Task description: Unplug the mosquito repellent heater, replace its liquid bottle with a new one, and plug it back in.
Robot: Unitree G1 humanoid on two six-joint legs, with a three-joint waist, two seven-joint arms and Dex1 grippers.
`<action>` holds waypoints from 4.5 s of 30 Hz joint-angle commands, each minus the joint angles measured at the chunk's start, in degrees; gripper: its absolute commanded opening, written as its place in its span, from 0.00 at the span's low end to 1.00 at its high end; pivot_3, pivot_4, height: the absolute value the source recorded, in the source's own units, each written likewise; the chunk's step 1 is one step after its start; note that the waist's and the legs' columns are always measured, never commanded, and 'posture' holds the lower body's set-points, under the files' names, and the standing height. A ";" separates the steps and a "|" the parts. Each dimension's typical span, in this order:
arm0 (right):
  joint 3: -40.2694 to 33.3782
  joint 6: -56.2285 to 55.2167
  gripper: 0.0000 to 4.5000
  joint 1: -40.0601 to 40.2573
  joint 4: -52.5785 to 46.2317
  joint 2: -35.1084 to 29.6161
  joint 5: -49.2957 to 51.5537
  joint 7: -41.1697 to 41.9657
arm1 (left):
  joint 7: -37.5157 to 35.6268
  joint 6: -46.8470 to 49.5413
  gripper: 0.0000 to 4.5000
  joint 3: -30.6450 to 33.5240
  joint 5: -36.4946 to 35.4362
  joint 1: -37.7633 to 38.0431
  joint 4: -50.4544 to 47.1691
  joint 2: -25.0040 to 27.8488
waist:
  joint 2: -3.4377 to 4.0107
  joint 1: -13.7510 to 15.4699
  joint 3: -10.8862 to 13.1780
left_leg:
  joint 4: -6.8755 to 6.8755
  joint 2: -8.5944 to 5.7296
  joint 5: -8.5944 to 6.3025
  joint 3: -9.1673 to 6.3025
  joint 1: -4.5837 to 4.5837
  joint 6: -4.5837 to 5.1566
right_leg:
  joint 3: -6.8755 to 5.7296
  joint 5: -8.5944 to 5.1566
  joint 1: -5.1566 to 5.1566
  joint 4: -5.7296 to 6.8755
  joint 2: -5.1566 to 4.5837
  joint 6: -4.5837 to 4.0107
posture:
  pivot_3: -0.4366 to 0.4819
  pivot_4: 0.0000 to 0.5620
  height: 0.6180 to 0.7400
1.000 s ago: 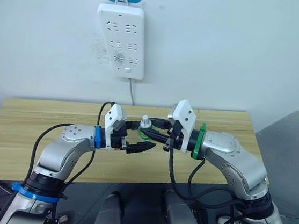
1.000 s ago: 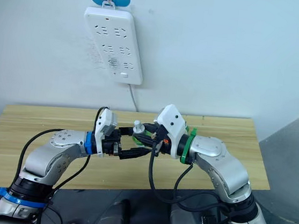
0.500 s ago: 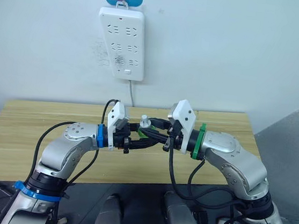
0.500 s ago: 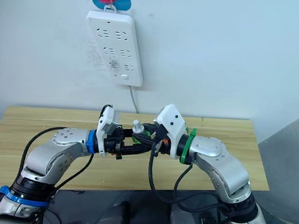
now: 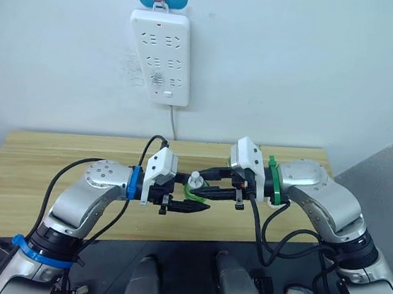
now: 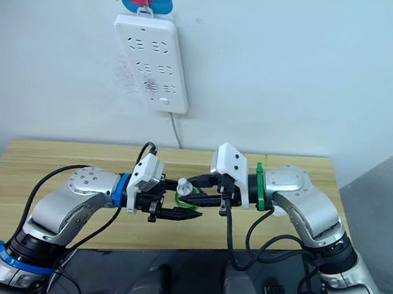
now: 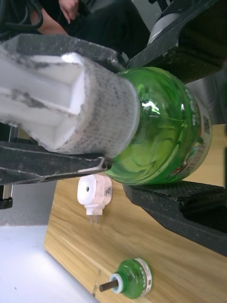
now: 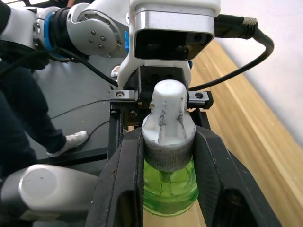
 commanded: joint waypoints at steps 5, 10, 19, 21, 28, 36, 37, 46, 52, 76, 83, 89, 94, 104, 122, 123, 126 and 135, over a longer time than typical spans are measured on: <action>-5.67 -0.13 0.77 6.55 -9.79 -2.42 0.56 -5.43 | 3.49 -4.51 0.52 2.22 2.28 2.28 1.28 -1.09 | 0.02 0.08 -0.01 | 0.03 -0.01 0.00 -0.02 0.00 0.00 | -0.01 0.00 0.00 0.01 -0.01 0.00 | 0.26 0.42 1.00; -9.64 3.61 0.78 12.95 -19.03 -1.19 1.14 -15.52 | 5.04 -5.63 0.52 1.44 3.61 2.27 2.92 -2.69 | 0.04 0.08 -0.06 | 0.14 -0.01 0.00 -0.04 0.00 0.00 | -0.02 0.00 0.08 0.02 0.01 0.00 | 0.24 0.42 1.00; -0.76 4.97 0.78 16.53 -19.68 8.06 -7.99 -31.20 | 6.87 -4.91 0.52 0.66 4.33 1.17 3.23 -5.39 | 0.06 -0.33 -0.14 | 0.41 0.00 0.02 -0.03 0.00 0.02 | 0.03 0.02 0.10 0.10 0.03 -0.02 | 0.21 0.43 1.00; -0.46 4.58 0.78 16.29 -18.85 8.56 -8.62 -31.72 | 6.95 -4.83 0.52 0.60 4.35 0.96 3.19 -5.46 | 0.06 -0.34 -0.14 | 0.48 0.00 0.02 -0.02 0.00 0.02 | 0.03 0.03 0.15 0.09 0.03 0.00 | 0.21 0.42 1.00; -0.13 3.18 0.51 14.89 -15.94 9.63 -8.83 -30.64 | 6.80 -3.53 0.52 0.40 3.86 0.18 1.89 -5.04 | 0.06 -0.33 -0.14 | 0.59 0.01 0.02 -0.04 0.00 0.02 | 0.04 0.08 0.21 0.08 0.04 0.07 | 0.22 0.43 1.00; -0.72 -0.87 0.23 11.87 -10.87 5.32 -4.73 -17.70 | 4.55 -3.51 0.52 -0.01 3.52 -0.82 1.10 -4.31 | 0.06 -0.30 -0.13 | 0.60 0.01 0.01 -0.04 0.00 0.02 | 0.04 0.10 0.22 0.08 0.04 0.05 | 0.23 0.43 1.00; -0.67 -3.40 0.23 10.42 -8.47 3.72 -4.04 -12.80 | 3.22 -4.20 0.52 -0.37 3.92 -0.90 1.29 -3.56 | 0.07 -0.31 -0.13 | 0.65 0.01 0.01 -0.03 0.00 0.02 | 0.04 0.11 0.23 0.08 0.05 0.07 | 0.22 0.43 1.00; -0.83 -8.05 0.23 1.32 1.11 -5.28 1.12 10.29 | -2.05 -9.07 0.52 -1.76 5.54 -3.02 4.07 -1.58 | 0.10 -0.09 -0.12 | 0.66 0.02 0.03 -0.03 0.00 0.08 | 0.04 0.24 0.29 0.01 0.06 0.07 | 0.26 0.42 1.00; -6.15 -8.46 0.63 2.89 -1.39 -5.83 1.52 6.24 | -1.60 -10.75 0.52 -2.30 6.22 -1.72 4.02 -2.12 | 0.10 -0.09 -0.13 | 0.69 0.01 0.03 -0.08 -0.02 0.08 | 0.01 0.24 0.29 0.03 0.06 0.06 | 0.24 0.41 1.00; -8.26 -6.32 1.00 10.86 -6.41 2.17 -5.78 -14.73 | 0.34 -10.11 0.52 -2.43 6.09 -3.54 4.73 -5.10 | 0.22 -1.25 -0.51 | 0.73 0.01 0.09 -0.07 -0.01 0.12 | 0.07 0.27 0.33 0.02 0.09 0.25 | 0.22 0.39 1.00; -13.27 -2.55 1.00 14.98 -11.55 -9.22 1.41 -5.91 | 1.30 -9.24 0.52 -1.97 5.91 -3.34 4.28 -5.08 | 0.24 -1.19 -0.53 | 0.74 -0.03 0.08 -0.06 -0.01 0.12 | 0.08 0.23 0.37 -0.02 0.07 0.31 | 0.21 0.40 1.00; -9.47 0.10 1.00 13.15 -14.52 -4.26 1.45 -12.26 | 1.41 -9.29 0.52 -2.49 6.17 -3.47 4.23 -5.59 | 0.35 -2.27 -0.61 | 0.74 0.05 0.11 -0.06 0.07 0.16 | 0.12 0.21 0.37 0.04 0.17 0.35 | 0.21 0.40 1.00; -5.62 0.88 1.00 9.97 -11.24 1.79 -1.82 -17.48 | 1.33 -9.22 0.52 -2.98 6.29 -3.18 3.57 -5.90 | 0.39 -3.03 -0.65 | 0.76 0.03 0.16 -0.05 0.06 0.23 | 0.16 0.27 0.39 0.02 0.17 0.40 | 0.21 0.40 1.00; -10.96 1.68 1.00 10.82 -8.75 -2.11 0.86 -14.62 | 2.12 -8.94 0.52 -2.63 6.30 -2.01 2.47 -5.76 | 0.42 -2.88 -0.69 | 0.70 0.02 0.16 -0.08 0.05 0.24 | 0.14 0.28 0.44 -0.04 0.15 0.42 | 0.23 0.41 1.00; -11.42 11.36 1.00 7.18 -14.64 -3.22 11.81 -15.39 | 1.98 -9.36 0.52 -2.93 6.69 -1.70 2.92 -5.75 | 0.43 -3.10 -0.70 | 0.75 0.01 0.16 -0.03 0.09 0.25 | 0.20 0.28 0.46 -0.04 0.16 0.42 | 0.21 0.41 1.00; -11.19 11.50 1.00 6.87 -14.30 -2.77 11.62 -15.66 | 1.99 -9.35 0.52 -2.97 6.71 -1.70 2.92 -5.77 | 0.43 -3.08 -0.70 | 0.74 0.02 0.16 -0.04 0.09 0.25 | 0.19 0.28 0.46 -0.04 0.16 0.42 | 0.22 0.41 1.00; -11.15 11.71 0.92 5.87 -13.21 -1.02 11.67 -16.61 | 1.98 -9.43 0.52 -3.01 6.79 -1.63 2.95 -5.76 | 0.43 -3.05 -0.70 | 0.72 0.02 0.16 -0.04 0.08 0.25 | 0.18 0.27 0.46 -0.06 0.16 0.43 | 0.22 0.41 1.00; -9.85 10.42 0.21 5.86 -12.89 -1.48 10.64 -14.77 | 2.26 -9.24 0.52 -2.71 6.68 -1.10 2.74 -5.65 | 0.44 -3.04 -0.70 | 0.70 0.02 0.16 -0.04 0.08 0.25 | 0.18 0.27 0.45 -0.07 0.16 0.43 | 0.23 0.41 1.00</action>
